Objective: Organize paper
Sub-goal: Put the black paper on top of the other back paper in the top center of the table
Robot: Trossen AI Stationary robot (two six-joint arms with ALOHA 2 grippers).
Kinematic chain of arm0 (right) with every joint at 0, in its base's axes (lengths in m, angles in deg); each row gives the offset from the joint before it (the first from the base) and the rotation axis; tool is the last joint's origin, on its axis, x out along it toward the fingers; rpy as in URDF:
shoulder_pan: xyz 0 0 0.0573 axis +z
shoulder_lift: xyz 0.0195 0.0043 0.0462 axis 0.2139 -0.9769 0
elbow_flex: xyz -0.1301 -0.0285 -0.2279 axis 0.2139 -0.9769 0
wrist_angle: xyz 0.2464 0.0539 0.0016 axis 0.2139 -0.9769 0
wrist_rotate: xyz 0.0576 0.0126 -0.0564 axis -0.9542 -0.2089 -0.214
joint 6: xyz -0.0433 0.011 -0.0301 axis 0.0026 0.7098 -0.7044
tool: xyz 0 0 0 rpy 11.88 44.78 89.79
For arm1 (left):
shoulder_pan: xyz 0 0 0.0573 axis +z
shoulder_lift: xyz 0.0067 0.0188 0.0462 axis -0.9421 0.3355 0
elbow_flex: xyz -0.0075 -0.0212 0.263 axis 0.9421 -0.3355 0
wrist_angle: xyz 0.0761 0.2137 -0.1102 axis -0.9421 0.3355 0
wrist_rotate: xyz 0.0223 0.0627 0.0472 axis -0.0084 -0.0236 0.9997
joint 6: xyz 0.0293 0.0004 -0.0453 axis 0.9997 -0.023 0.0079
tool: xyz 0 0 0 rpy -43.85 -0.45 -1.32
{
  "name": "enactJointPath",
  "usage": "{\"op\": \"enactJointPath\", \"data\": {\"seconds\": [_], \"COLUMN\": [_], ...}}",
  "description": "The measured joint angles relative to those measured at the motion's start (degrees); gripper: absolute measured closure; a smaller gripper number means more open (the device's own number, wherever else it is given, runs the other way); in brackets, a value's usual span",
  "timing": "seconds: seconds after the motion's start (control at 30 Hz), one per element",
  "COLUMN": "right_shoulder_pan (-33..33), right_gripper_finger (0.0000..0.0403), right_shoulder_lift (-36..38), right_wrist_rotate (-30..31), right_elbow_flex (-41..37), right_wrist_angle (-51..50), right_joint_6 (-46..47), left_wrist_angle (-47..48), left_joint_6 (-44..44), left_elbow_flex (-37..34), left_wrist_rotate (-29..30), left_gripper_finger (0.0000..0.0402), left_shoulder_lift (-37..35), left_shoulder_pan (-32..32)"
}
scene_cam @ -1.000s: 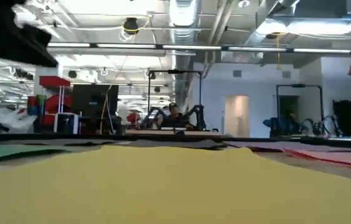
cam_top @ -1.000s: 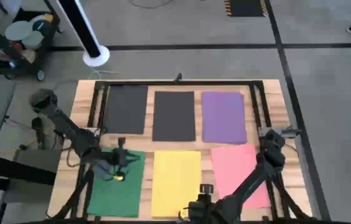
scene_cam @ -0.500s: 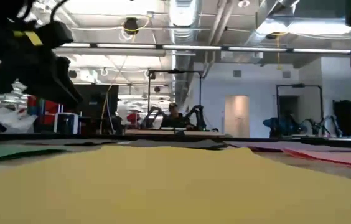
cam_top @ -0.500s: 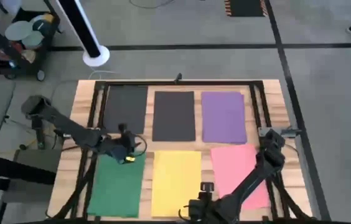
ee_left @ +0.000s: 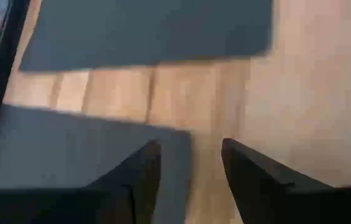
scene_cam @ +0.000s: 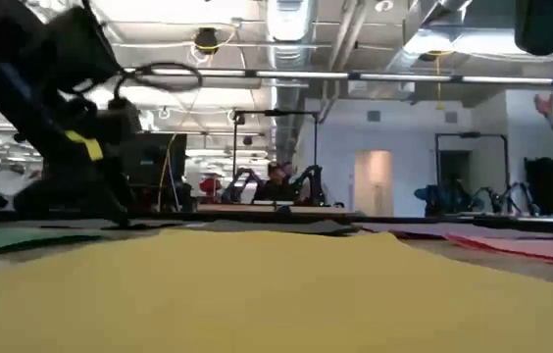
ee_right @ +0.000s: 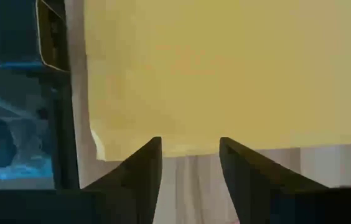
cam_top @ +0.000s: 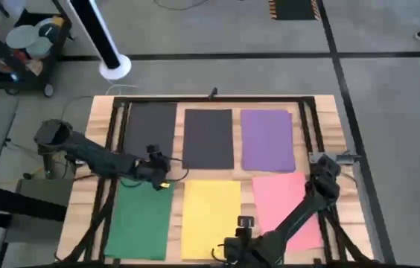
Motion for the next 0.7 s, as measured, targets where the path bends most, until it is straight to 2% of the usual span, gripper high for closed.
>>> {"op": "enactJointPath", "data": {"seconds": [0.13, 0.3, 0.4, 0.53, 0.7], "right_shoulder_pan": [0.02, 0.00, 0.00, 0.03, 0.43], "right_gripper_finger": [0.0243, 0.0243, 0.0243, 0.0243, 0.0243], "right_shoulder_lift": [0.00, 0.00, 0.00, 0.00, 0.00], "right_wrist_rotate": [0.00, 0.02, 0.02, 0.02, 0.04], "right_elbow_flex": [0.00, 0.00, 0.00, 0.00, 0.00], "right_wrist_angle": [0.01, 0.01, 0.04, -0.05, -0.73], "right_joint_6": [-0.06, -0.34, -0.34, -0.34, 0.01], "left_wrist_angle": [-3.55, -7.12, -6.95, -6.59, -4.39], "left_joint_6": [1.18, 2.60, 2.66, 3.31, 2.22], "left_elbow_flex": [0.14, 0.18, 0.16, 0.23, 0.35], "left_wrist_rotate": [-0.46, 2.42, 1.85, -2.18, -3.95], "left_gripper_finger": [0.0234, 0.0242, 0.0279, 0.0377, 0.0399], "left_shoulder_lift": [3.49, 6.14, 6.58, 6.37, 4.74], "left_shoulder_pan": [2.68, 4.95, 6.65, 7.19, 6.59]}}
